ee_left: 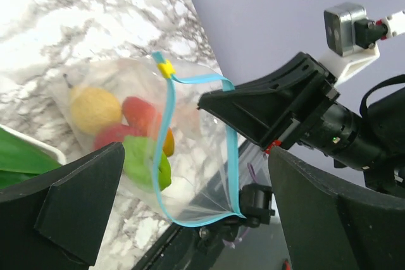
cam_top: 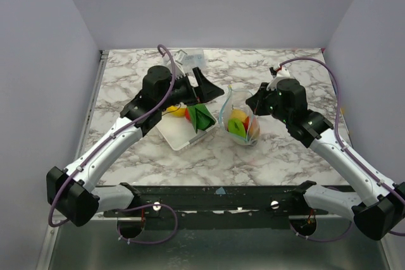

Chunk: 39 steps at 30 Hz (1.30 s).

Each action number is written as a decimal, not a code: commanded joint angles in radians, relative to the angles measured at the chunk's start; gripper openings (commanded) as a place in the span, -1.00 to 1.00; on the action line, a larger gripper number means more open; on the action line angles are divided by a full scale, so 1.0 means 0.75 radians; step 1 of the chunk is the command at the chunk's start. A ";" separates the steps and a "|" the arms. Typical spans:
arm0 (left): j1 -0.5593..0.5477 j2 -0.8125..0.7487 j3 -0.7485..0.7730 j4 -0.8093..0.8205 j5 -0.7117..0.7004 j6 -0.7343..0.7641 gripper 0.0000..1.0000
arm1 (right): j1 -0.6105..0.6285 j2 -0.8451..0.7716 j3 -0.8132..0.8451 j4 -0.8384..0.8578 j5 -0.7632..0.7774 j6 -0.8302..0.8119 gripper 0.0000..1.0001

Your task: Place the food in the zip-top bag and seal the zipper

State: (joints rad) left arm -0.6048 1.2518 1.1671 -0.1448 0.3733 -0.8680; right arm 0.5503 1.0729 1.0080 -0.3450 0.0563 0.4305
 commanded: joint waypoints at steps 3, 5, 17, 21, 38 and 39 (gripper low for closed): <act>0.084 -0.108 -0.119 0.048 -0.009 0.120 0.91 | -0.005 -0.018 -0.001 0.014 -0.007 0.012 -0.99; 0.090 -0.105 -0.094 -0.062 -0.055 0.206 0.87 | -0.005 -0.021 0.007 0.012 -0.011 0.015 -0.99; 0.292 -0.055 -0.132 -0.423 -0.265 0.213 0.79 | -0.004 -0.018 0.012 0.021 -0.023 0.020 -0.99; 0.335 0.000 -0.155 -0.475 -0.391 0.159 0.86 | -0.005 -0.021 0.009 0.013 -0.014 0.016 -0.99; 0.420 0.363 -0.158 -0.332 -0.379 -0.139 0.61 | -0.004 -0.021 -0.004 0.014 -0.006 0.017 -0.99; 0.420 0.380 -0.163 -0.312 -0.340 -0.164 0.59 | -0.005 -0.022 -0.004 0.011 -0.004 0.017 -0.99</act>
State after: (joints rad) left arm -0.3000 1.4979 1.0641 -0.4763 0.0204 -0.8902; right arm 0.5503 1.0706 1.0080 -0.3450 0.0559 0.4377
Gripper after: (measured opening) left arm 0.825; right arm 0.008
